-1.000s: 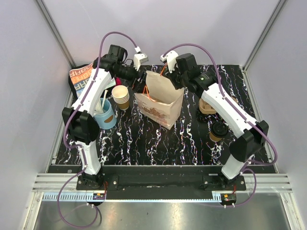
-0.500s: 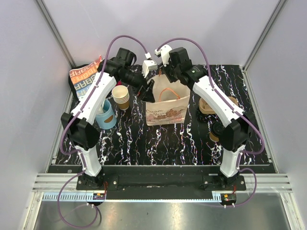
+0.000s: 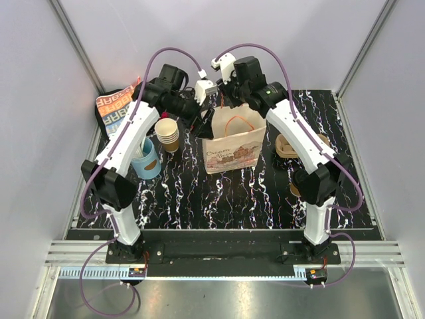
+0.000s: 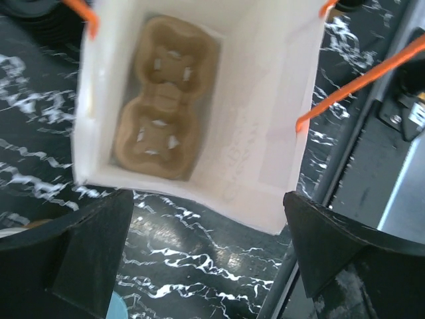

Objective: Pack the takeout coffee

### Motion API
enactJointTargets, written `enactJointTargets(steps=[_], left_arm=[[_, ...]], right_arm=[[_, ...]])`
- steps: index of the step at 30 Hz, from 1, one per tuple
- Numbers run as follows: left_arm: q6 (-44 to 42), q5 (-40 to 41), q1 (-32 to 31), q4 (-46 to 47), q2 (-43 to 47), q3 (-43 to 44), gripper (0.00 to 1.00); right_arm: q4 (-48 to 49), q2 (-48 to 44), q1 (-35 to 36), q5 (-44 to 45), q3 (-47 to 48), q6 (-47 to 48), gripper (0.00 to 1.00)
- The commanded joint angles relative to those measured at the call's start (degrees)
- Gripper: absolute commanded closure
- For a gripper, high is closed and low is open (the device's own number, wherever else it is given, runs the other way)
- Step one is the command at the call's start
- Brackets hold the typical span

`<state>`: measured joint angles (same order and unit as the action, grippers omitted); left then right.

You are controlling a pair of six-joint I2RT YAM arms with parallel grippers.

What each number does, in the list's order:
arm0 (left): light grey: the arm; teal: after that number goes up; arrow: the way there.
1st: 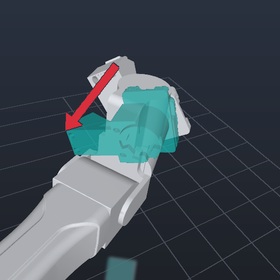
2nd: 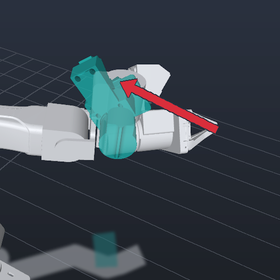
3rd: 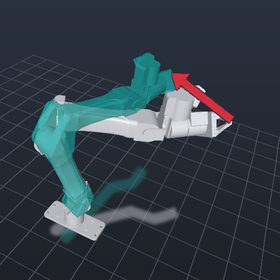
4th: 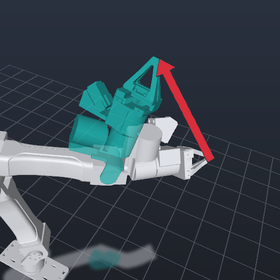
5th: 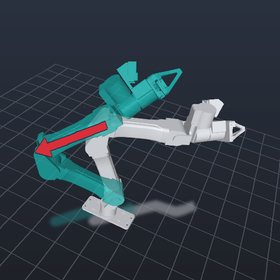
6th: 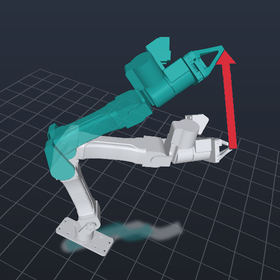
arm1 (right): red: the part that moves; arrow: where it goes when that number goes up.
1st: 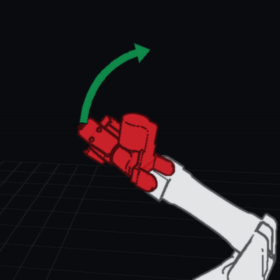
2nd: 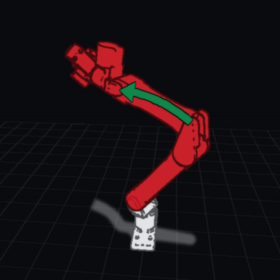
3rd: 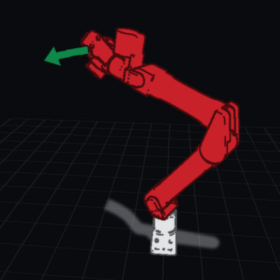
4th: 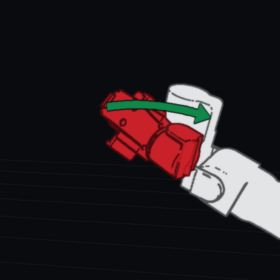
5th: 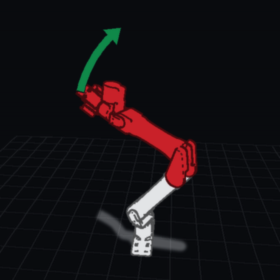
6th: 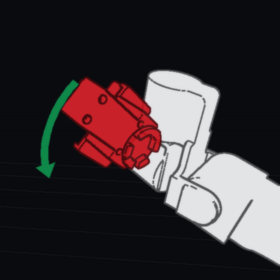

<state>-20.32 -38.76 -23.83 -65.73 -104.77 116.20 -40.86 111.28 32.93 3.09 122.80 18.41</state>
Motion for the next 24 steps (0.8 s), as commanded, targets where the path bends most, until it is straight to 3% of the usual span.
enactJointTargets(steps=[1, 4, 9, 13, 18, 24], left_arm=[[2.74, 7.12, 1.42, 5.17, 6.33, 2.53, 0.01], [2.65, 8.0, 2.39, 5.62, 7.91, 4.37, 0.01], [2.04, 8.7, 2.83, 7.11, 9.67, 4.91, 0.01], [1.86, 7.92, 3.0, 7.73, 9.59, 3.68, 0.01], [1.16, 6.07, 2.92, 8.52, 10.55, 0.44, 0.01], [0.45, 6.51, 3.0, 9.57, 12.75, -2.55, 0.01]], right_arm=[[-2.38, -0.19, -0.23, -1.86, 4.54, 0.31, 0.57], [-4.57, -1.24, -0.15, -1.78, 8.32, 0.04, 0.52], [-10.46, -4.75, -0.23, -0.9, 15.17, -0.66, 0.34], [-13.71, -10.63, -0.49, 1.91, 13.7, -0.22, 0.3], [-13.37, -24.67, -2.78, 5.6, -3.91, 1.89, 0.29], [-12.84, -38.74, -14.36, 7.02, -28.61, 4.7, 0.33]])
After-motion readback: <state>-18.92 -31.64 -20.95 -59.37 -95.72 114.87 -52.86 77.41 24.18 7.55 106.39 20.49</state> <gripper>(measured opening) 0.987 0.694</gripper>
